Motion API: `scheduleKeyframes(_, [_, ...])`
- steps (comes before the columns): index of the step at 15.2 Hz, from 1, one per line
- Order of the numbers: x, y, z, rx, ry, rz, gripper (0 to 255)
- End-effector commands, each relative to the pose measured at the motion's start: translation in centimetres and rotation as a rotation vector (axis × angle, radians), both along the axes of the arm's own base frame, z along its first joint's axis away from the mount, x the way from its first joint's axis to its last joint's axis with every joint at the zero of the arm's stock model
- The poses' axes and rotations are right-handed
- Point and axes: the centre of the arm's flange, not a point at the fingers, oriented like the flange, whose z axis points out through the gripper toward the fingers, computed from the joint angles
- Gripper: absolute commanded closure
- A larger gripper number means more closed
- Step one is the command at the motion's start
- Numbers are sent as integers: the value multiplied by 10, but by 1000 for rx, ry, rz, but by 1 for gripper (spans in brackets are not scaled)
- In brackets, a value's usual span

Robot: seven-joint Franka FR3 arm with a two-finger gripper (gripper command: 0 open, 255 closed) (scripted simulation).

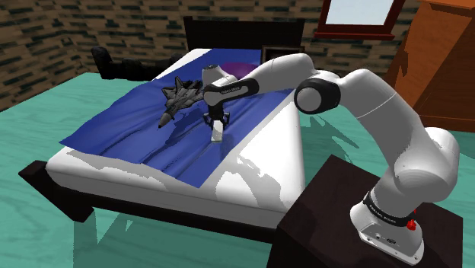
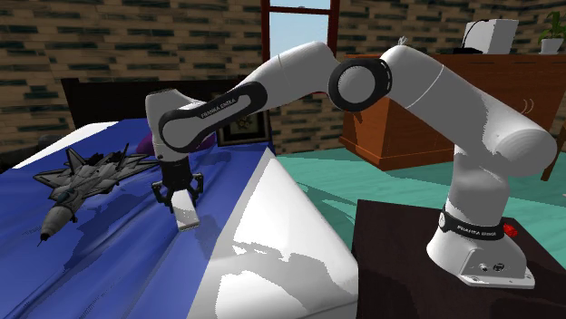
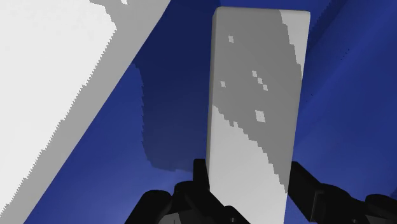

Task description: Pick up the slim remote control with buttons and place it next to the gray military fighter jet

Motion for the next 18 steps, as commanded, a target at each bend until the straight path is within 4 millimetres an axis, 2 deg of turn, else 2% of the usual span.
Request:
scheduleKeyframes(1, [0, 1, -10, 0, -1, 0, 255])
scheduleKeyframes(6, [0, 1, -36, 0, -1, 0, 255])
scheduleKeyframes(13, [0, 1, -36, 0, -1, 0, 255])
scheduleKeyframes(14, [0, 1, -36, 0, -1, 0, 0])
scheduleKeyframes(18, [0, 1, -36, 0, -1, 0, 0])
